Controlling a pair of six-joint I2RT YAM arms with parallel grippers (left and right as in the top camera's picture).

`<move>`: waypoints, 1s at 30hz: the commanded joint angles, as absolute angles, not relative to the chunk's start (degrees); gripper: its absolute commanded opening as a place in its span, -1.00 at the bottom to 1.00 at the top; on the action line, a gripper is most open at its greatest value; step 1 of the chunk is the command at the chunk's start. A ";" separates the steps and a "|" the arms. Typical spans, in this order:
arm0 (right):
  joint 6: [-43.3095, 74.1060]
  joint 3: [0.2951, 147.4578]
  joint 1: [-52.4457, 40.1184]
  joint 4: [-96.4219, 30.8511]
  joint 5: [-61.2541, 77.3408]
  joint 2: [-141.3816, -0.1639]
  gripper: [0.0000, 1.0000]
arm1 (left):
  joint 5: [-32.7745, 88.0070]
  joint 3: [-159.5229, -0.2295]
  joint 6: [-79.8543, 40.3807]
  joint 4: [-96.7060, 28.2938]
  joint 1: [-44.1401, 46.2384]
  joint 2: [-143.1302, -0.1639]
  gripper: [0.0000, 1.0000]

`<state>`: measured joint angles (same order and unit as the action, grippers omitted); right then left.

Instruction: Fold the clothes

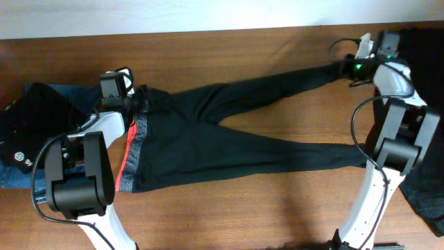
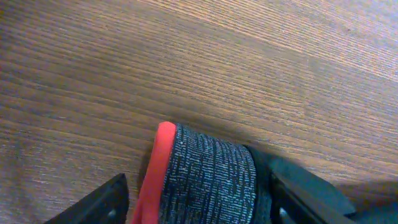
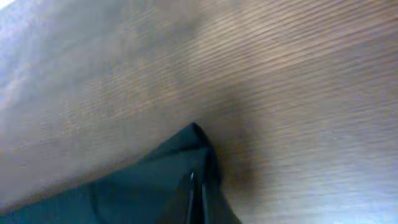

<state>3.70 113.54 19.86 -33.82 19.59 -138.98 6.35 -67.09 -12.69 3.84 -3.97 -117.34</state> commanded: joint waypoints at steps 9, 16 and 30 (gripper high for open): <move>3.27 128.53 23.70 -44.38 26.00 -139.22 -0.91 | 5.76 -67.57 -12.40 3.36 -4.16 -118.17 0.31; 3.29 130.96 21.76 -42.11 30.63 -139.22 -0.89 | 5.74 -67.57 -12.38 2.33 -4.16 -118.17 0.31; 3.31 129.27 23.49 -60.95 -8.34 -139.24 -0.27 | 6.63 -67.57 -12.38 1.87 -4.16 -118.17 0.31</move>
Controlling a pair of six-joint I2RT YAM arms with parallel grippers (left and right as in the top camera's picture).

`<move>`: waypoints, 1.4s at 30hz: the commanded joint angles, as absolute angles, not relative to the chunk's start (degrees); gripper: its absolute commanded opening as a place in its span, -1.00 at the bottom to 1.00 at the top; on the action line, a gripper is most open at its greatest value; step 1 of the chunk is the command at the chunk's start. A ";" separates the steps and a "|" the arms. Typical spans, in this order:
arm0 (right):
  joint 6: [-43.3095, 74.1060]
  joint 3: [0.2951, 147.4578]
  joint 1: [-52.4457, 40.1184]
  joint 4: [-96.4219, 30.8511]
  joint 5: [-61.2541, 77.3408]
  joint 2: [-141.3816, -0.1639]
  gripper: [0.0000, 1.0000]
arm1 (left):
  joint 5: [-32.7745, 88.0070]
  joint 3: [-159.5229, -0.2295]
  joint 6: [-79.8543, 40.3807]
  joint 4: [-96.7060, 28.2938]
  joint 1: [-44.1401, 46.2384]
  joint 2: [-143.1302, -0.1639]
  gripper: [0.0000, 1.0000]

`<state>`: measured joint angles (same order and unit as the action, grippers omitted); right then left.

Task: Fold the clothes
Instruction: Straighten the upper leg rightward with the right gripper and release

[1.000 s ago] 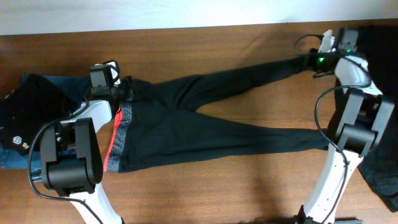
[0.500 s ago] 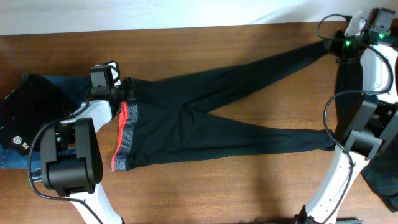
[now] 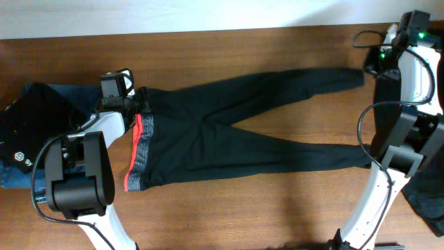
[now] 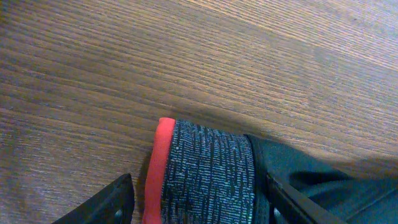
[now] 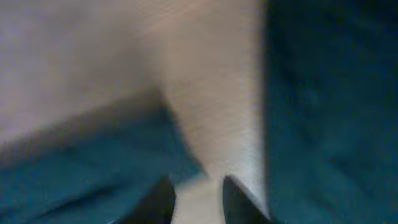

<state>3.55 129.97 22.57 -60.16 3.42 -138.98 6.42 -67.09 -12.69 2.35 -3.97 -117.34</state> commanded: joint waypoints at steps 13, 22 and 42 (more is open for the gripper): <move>-7.29 129.21 22.96 -63.92 12.05 -139.24 0.30 | 11.14 -68.45 -10.11 -3.22 -4.16 -116.55 0.40; -10.55 128.99 22.70 -64.38 15.88 -139.24 0.39 | 8.19 -71.99 -5.30 -13.47 -3.97 -105.86 0.55; -6.33 128.57 29.21 -92.86 7.70 -131.00 0.70 | 5.96 -71.99 -5.28 -43.07 -1.50 -95.50 0.69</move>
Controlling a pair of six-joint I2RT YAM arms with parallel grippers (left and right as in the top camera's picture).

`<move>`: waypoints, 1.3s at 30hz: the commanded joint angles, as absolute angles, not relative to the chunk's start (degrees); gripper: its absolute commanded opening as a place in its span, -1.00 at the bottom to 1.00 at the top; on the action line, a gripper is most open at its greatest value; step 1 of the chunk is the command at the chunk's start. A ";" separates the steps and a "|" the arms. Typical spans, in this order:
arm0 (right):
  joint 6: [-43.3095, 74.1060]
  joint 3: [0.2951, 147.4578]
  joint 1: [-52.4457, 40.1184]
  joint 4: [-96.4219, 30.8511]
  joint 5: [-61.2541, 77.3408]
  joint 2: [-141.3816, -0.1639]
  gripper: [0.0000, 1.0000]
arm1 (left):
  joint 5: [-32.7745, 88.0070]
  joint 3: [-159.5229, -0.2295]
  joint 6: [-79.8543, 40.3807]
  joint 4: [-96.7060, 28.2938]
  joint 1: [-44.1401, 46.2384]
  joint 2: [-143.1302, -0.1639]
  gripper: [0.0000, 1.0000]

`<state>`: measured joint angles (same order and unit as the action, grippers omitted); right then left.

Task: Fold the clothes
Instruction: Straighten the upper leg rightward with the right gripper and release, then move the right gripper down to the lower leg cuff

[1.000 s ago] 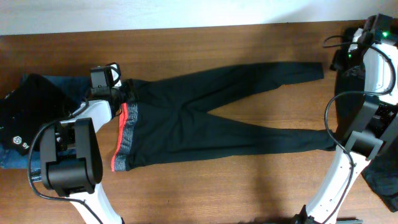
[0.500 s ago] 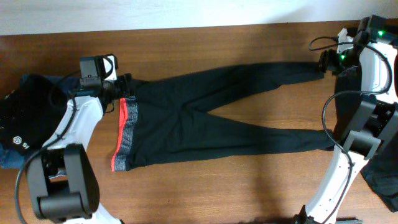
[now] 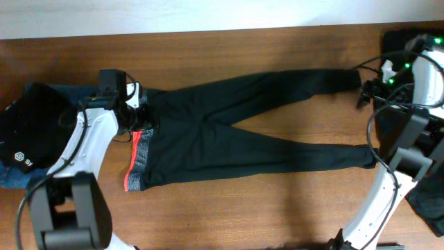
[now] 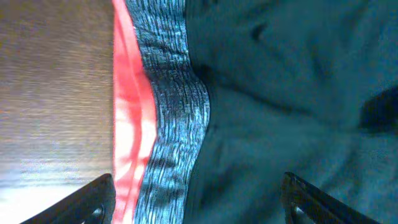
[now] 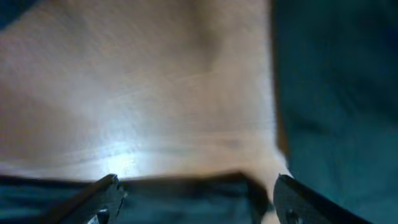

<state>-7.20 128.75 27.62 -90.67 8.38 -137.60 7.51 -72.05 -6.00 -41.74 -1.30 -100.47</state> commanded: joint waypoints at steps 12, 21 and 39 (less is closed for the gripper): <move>-3.07 123.04 30.89 -97.36 6.98 -112.36 0.98 | 4.05 -71.99 -6.26 -59.20 -1.54 -92.75 0.72; -1.37 108.20 30.83 -97.25 7.01 -98.61 0.97 | 2.52 -71.61 -6.39 -69.87 -1.54 -92.75 0.74; 2.24 77.14 30.79 -72.99 7.22 -95.22 0.97 | 10.61 -55.59 -3.57 -58.63 -1.54 -92.77 0.74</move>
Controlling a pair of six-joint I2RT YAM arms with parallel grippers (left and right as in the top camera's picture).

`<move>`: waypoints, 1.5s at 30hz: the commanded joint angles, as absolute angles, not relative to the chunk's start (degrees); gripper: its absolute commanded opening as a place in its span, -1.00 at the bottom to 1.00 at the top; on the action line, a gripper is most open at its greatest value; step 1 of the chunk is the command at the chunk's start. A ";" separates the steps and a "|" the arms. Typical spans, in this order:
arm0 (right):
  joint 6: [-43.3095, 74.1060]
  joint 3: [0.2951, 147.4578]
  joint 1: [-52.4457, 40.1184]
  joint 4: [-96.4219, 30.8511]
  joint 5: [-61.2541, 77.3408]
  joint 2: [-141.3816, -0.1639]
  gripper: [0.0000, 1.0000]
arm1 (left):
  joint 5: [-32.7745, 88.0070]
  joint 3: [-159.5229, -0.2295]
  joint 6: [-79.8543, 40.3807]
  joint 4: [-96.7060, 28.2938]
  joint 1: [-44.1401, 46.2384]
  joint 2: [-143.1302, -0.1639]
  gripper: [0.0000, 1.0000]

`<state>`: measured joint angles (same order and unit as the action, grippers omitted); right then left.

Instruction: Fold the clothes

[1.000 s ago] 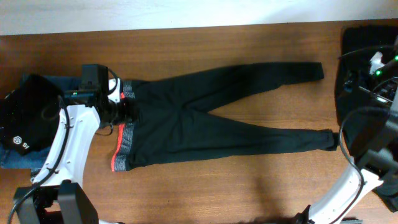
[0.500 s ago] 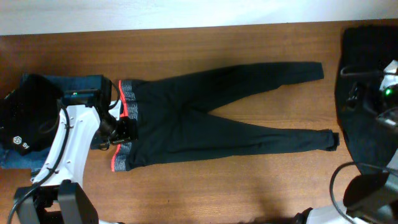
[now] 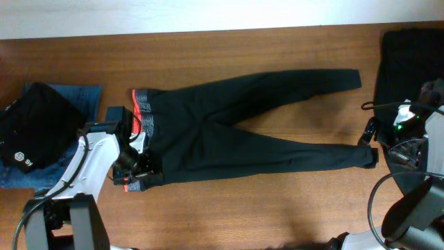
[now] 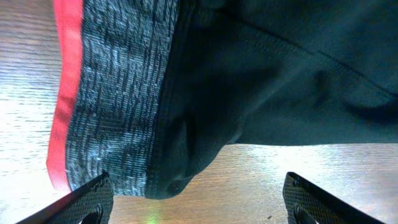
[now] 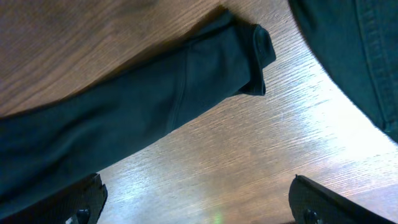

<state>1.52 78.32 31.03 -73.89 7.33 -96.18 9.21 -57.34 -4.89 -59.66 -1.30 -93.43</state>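
Note:
Black leggings lie flat on the wooden table, legs pointing right. The grey waistband with its red edge is at the left. My left gripper is open at the waistband's near corner; in the wrist view that corner lies between the spread fingers of the left gripper. The right gripper is open beside the near leg's cuff, its fingers wide apart over bare wood in the right wrist view.
A black garment on blue jeans is piled at the left edge. A dark garment lies at the far right; its denim shows beside the cuff. The far leg's end reaches toward it.
The left gripper has moved from the far part of the waistband to its near corner. The right gripper has moved from beside the far leg's end to the near leg's cuff. Both are open.
At first the leggings lay slanted and rumpled, left gripper at the waistband's far corner, right at the far leg's end. Then the leggings lay straighter and the right gripper stood past the leg's end. Both grippers were later open, and now sit at the near side.

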 commanded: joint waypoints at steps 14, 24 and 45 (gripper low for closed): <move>2.22 77.03 30.72 -72.36 8.84 -95.22 0.98 | -0.08 -53.43 -15.25 -56.95 -1.54 -92.77 0.74; 2.22 77.03 30.72 -72.44 9.06 -95.24 0.98 | 4.51 -49.50 -17.45 -53.67 -1.54 -92.77 0.74; 1.98 77.03 30.72 -72.14 8.93 -95.24 0.98 | 1.67 -48.16 -18.17 -50.26 -3.97 -92.75 -0.96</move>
